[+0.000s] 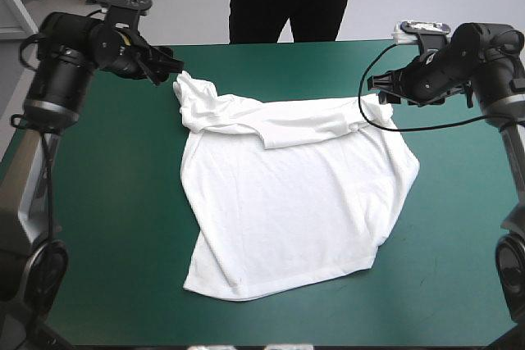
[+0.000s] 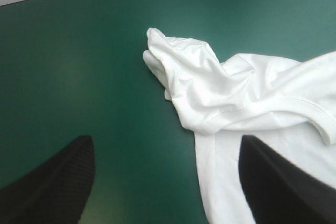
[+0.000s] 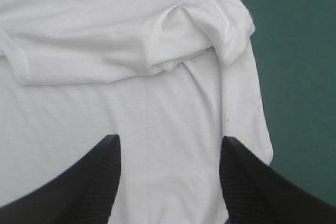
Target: Fold the cloth
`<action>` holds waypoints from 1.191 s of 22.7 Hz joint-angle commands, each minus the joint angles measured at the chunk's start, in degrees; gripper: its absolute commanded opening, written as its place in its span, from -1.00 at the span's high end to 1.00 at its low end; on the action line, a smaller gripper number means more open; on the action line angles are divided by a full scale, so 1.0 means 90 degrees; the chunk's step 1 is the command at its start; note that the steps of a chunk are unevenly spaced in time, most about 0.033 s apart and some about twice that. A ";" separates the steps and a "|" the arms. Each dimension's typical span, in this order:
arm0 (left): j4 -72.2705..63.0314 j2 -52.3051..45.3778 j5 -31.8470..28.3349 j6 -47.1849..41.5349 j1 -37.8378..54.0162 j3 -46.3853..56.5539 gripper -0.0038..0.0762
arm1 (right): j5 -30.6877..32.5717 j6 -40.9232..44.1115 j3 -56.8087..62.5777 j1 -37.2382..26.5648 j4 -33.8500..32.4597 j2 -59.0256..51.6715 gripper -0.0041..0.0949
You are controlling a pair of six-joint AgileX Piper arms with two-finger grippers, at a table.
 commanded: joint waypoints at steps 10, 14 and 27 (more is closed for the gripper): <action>-0.1099 -0.2266 0.0454 0.0306 -0.0057 0.2042 -0.19 | 0.0044 0.0306 -0.0195 -0.0059 -0.0043 -0.1387 0.02; -0.1107 -0.2672 0.0454 0.0277 -0.0057 0.2993 -0.19 | 0.0044 0.0347 -0.0195 -0.0059 -0.0043 -0.1387 0.02; -0.1344 -0.2874 -0.0753 -0.1034 -0.1979 0.6693 -0.10 | 0.0044 0.0484 -0.0195 -0.0059 -0.0043 -0.1387 0.02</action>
